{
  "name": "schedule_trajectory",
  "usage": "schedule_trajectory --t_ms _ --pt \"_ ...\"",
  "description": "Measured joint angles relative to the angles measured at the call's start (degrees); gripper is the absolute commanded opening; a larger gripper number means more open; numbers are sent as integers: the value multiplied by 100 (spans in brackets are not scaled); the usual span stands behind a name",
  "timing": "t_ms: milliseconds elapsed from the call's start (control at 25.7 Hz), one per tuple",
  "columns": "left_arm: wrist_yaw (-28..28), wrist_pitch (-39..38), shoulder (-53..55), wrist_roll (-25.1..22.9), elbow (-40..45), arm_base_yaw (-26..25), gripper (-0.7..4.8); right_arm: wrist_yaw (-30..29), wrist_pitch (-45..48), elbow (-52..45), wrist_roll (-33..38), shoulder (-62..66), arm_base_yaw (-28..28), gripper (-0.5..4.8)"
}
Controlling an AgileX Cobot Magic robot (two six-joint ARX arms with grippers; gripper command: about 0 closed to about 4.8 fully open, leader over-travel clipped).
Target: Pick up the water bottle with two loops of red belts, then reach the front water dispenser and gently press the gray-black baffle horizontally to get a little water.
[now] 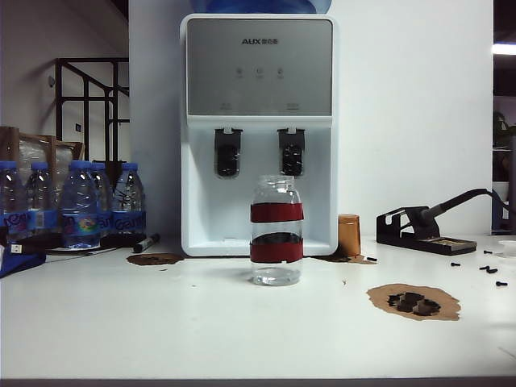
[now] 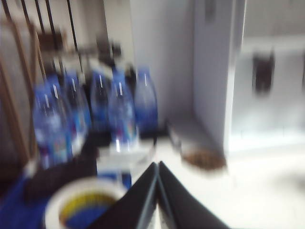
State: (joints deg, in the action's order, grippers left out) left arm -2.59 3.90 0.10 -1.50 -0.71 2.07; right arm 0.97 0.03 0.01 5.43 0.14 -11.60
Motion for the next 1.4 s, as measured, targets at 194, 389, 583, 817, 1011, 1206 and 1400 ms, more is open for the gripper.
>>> schedule_trajectory --t_ms 194,389,583,817,1011,1206,1400 --pt "0 564 13 144 -173 0 -5 0 0 0 0 0 0 -1" --pt "-470 1246 1060 1464 -1722 9 185 -103 22 0 17 0 0 -1" --pt "-1047 2347 2911 1836 -2583 28 239 -114 37 0 118 0 0 -2" --pt "-1624 3783 5473 1882 -3316 511 479 -835 977 188 549 0 -2 -2" --pt "-3571 5595 8231 1843 -3593 590 479 -1093 522 1532 337 214 0 8" --pt "-5193 6900 9912 1449 -3661 597 479 -2667 -533 3169 39 1478 2 194" --pt "-5803 7381 11097 1213 -3886 841 479 -3397 -2057 5200 -507 3532 2 355"
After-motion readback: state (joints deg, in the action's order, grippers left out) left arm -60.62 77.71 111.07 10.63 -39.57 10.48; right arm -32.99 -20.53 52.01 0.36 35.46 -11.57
